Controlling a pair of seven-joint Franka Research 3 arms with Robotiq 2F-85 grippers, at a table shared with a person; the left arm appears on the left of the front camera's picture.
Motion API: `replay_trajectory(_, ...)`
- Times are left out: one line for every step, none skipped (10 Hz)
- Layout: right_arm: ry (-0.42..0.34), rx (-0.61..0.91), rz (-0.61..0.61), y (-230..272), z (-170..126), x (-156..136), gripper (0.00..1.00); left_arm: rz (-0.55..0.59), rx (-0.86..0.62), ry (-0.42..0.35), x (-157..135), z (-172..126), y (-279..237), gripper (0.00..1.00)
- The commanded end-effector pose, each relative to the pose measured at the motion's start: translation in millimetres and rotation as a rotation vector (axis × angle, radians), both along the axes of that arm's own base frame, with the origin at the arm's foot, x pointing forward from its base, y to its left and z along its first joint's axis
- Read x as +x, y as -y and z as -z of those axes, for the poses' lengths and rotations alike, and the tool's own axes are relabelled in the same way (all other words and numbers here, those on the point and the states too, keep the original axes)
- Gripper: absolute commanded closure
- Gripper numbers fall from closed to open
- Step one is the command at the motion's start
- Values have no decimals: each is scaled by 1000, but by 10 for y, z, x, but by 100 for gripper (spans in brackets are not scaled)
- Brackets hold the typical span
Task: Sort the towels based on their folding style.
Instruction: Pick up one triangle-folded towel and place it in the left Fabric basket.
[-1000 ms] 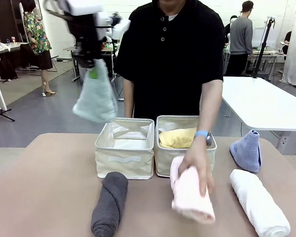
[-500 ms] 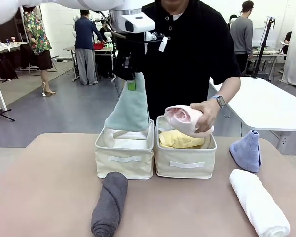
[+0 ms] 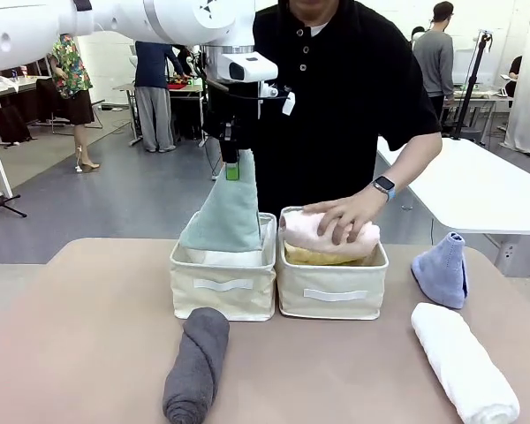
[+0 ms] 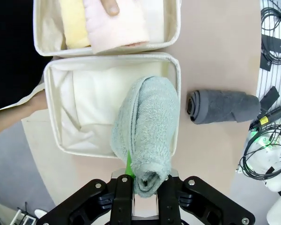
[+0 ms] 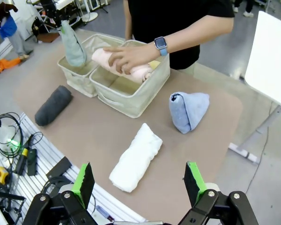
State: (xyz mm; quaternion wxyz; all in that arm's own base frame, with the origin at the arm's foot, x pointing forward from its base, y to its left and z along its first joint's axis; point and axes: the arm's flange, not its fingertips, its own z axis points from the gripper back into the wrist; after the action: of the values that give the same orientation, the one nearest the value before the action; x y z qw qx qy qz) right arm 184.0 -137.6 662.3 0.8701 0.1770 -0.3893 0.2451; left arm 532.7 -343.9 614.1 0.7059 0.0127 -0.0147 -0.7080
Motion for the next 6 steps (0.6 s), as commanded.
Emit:
replay_trajectory(-2, -3, 13, 2, 8, 14, 0, -2, -37, -23, 22, 82, -16, 84)
replay_trajectory(-2, -3, 13, 2, 8, 14, 0, -19, -49, -23, 34, 189, -24, 84)
replay_trajectory(-2, -3, 13, 2, 8, 14, 0, -34, -62, -21, 48, 314, -15, 84)
replay_trajectory(-2, -3, 13, 2, 8, 14, 0, -34, -57, -29, 59, 435, 13, 84)
replay_trajectory(-2, -3, 13, 2, 8, 14, 0, -40, -41, -29, 68, 554, 57, 84)
replay_trajectory(-2, -3, 13, 2, 8, 14, 0, -32, -20, -46, 71, 688, 104, 84)
